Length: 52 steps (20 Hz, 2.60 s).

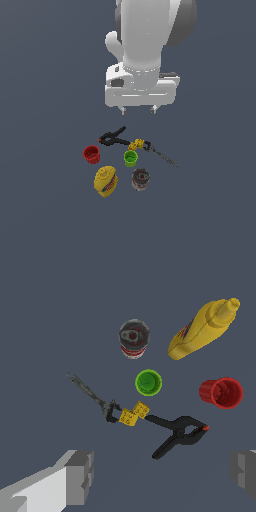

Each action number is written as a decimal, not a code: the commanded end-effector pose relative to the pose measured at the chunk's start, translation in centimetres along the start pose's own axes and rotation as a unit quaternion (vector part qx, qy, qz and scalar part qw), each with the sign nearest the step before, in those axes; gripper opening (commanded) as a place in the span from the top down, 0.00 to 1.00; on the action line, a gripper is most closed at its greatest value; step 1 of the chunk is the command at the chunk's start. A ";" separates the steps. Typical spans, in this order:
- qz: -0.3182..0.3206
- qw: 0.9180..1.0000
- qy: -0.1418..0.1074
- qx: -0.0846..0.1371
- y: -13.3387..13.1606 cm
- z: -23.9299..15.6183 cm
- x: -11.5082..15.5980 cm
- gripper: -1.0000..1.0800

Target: Pick up a designated object from a clutter of objects.

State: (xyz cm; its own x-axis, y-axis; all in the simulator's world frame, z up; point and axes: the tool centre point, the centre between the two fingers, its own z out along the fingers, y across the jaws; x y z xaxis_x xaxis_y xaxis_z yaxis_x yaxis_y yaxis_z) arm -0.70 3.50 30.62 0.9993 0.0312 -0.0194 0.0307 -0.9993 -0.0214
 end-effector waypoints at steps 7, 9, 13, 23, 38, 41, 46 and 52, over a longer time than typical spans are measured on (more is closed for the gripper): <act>-0.021 1.000 -0.012 -0.006 -0.7 0.7 -0.1 0.04; -0.029 0.999 -0.016 -0.007 -0.9 0.7 -0.2 0.04; -0.030 0.999 -0.016 -0.007 -0.9 0.6 -0.2 0.04; 0.016 1.000 -0.012 -0.007 -0.7 3.9 0.3 0.04; 0.196 0.981 0.002 -0.006 0.5 16.4 -0.3 0.04; 0.230 0.973 0.005 -0.006 0.8 18.6 -0.8 0.04; 0.273 0.962 0.009 -0.007 1.2 21.3 -1.6 0.04; 0.301 0.953 0.012 -0.007 1.4 23.1 -2.3 0.04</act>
State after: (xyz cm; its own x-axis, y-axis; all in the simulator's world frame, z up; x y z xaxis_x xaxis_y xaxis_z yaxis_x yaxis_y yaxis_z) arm -3.28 2.54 7.89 0.8431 -0.5377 -0.0032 -0.5377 -0.8431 0.0006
